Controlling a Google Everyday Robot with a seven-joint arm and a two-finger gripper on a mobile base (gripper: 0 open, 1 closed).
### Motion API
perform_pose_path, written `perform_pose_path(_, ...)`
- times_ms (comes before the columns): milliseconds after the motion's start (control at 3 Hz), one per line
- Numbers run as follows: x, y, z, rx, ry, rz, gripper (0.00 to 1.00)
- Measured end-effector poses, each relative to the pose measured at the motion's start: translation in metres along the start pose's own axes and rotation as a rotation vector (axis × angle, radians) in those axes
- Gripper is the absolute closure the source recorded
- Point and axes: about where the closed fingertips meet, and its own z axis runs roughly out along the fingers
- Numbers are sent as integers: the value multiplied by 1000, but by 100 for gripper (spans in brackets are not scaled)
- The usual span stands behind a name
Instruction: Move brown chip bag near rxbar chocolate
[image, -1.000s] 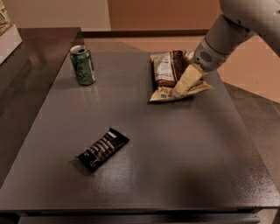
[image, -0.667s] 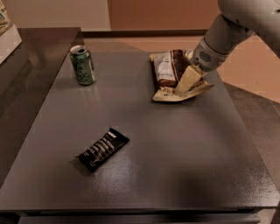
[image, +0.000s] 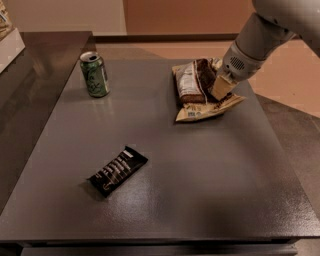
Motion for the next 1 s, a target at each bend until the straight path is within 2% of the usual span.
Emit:
perform_pose_path(333,-11,19,-12,9,-22,-125,100)
perform_pose_path(1000,-19,79,-27,-45,-80,-440,100)
